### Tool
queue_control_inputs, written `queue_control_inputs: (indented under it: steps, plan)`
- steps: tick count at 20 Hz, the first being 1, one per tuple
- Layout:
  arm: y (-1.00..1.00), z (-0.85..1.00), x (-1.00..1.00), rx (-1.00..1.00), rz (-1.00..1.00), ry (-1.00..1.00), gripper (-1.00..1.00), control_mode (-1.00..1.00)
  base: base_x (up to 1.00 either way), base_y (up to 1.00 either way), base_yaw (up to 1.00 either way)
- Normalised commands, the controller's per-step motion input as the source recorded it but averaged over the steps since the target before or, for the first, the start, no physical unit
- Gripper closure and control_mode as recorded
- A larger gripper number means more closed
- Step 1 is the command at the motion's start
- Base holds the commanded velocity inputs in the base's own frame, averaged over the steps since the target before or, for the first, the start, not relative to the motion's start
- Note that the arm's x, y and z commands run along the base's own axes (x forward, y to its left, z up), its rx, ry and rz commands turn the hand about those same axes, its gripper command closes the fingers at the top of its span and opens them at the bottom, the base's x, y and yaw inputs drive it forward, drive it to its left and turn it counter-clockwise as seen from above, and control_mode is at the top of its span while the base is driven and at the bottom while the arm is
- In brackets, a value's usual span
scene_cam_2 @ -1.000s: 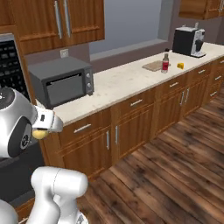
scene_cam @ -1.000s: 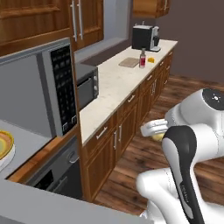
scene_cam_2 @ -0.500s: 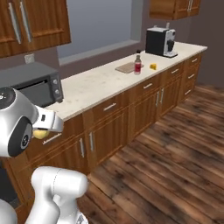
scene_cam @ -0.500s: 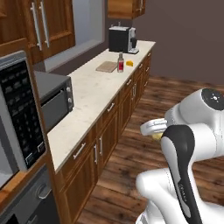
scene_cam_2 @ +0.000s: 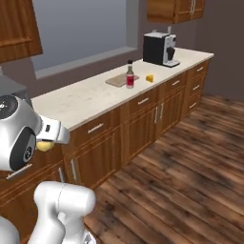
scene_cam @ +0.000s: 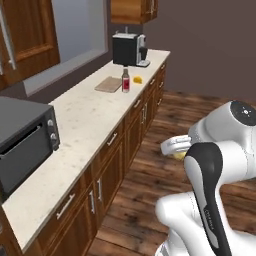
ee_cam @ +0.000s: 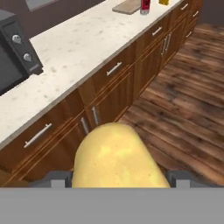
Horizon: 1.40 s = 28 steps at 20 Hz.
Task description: Retrieve the reheated potato from the microwave, then place the potato, cheese, and condiment on the cutting board.
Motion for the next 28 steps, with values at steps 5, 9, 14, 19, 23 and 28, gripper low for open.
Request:
queue_control_inputs:
  steps: [5, 9, 14, 19, 23, 28]
  plan:
    - [0.00, 0.00, 0.00, 0.00, 0.00, 0.00, 1.00, 1.00, 0.76, -0.31, 0.00]
    - [0.00, 0.00, 0.00, 0.00, 0.00, 0.00, 1.00, 1.00, 0.76, -0.31, 0.00]
    - [0.00, 0.00, 0.00, 0.00, 0.00, 0.00, 1.00, 1.00, 0.76, -0.27, 0.00]
    - [0.00, 0.00, 0.00, 0.00, 0.00, 0.00, 1.00, 1.00, 0.78, -0.26, 0.00]
    - [0.00, 0.00, 0.00, 0.00, 0.00, 0.00, 1.00, 1.00, 0.81, -0.24, 0.00]
    - [0.00, 0.00, 0.00, 0.00, 0.00, 0.00, 1.00, 1.00, 0.81, -0.23, 0.02]
